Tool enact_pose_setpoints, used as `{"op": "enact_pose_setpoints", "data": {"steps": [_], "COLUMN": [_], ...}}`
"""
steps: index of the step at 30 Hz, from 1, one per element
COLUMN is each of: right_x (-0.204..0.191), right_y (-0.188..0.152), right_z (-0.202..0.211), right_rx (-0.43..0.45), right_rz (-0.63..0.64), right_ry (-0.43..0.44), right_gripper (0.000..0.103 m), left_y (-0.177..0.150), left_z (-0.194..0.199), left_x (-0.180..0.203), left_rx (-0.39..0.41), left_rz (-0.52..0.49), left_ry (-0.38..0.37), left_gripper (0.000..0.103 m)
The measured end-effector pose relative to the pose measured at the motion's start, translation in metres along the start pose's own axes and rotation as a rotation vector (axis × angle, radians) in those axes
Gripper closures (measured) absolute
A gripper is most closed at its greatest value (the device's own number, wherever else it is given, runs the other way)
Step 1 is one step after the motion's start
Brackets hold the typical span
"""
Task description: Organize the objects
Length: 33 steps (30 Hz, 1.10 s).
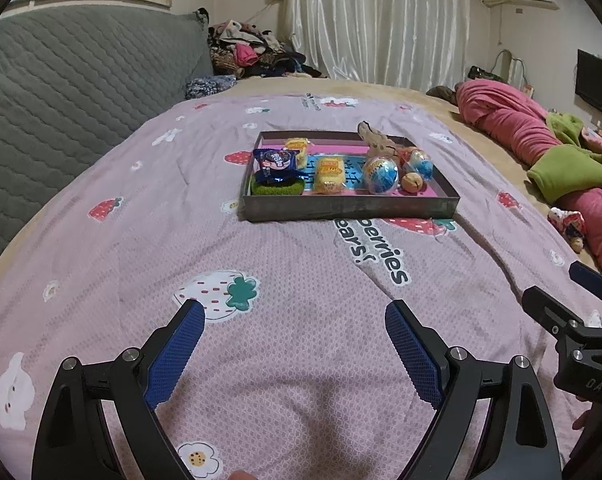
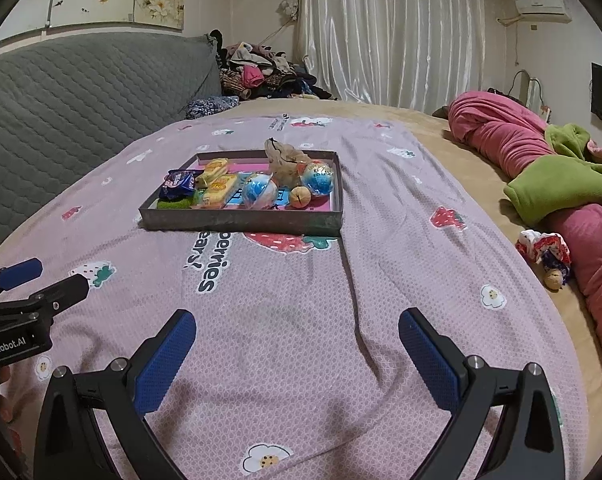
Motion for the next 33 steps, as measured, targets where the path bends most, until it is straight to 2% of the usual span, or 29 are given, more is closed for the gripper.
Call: {"op": "enact_pose_setpoints", "data": {"steps": [15, 21, 33], "right_x": [-0.0015, -0.0007, 0.0005], "right_y": [-0.0021, -0.0017, -0.0021], "right_z": [-0.0026, -0.0037, -0.0047], "right_rx": [-0.009, -0.011, -0.013], "right_rz": [-0.001, 0.0, 0.001], "right_ry": [0.0, -0.001, -0.006], "right_gripper": [0.001, 0.001, 0.001], "left_y": [-0.0018, -0.0024, -0.0032], "left_z": [-0.0051, -0.0054, -0.0077], "left_x": [-0.0016, -0.0005, 0.0001], "left_rx": [-0.006, -0.001, -0.005], "left_rz": [0.003, 0.002, -0.009], "left_ry": [-0.003, -0.031, -0.011], "left_gripper": [0.011, 0.011, 0.011]}}
Point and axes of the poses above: each gripper's, at about its wrist camera, not at the fingertips, and z roughly against the way its jaws point, x to its right, y to its top, the point moved 2 cm from there along -z, roughly the way its jaws point, and after that the axes turned 10 degrees about -y, right-handed, at the moved point
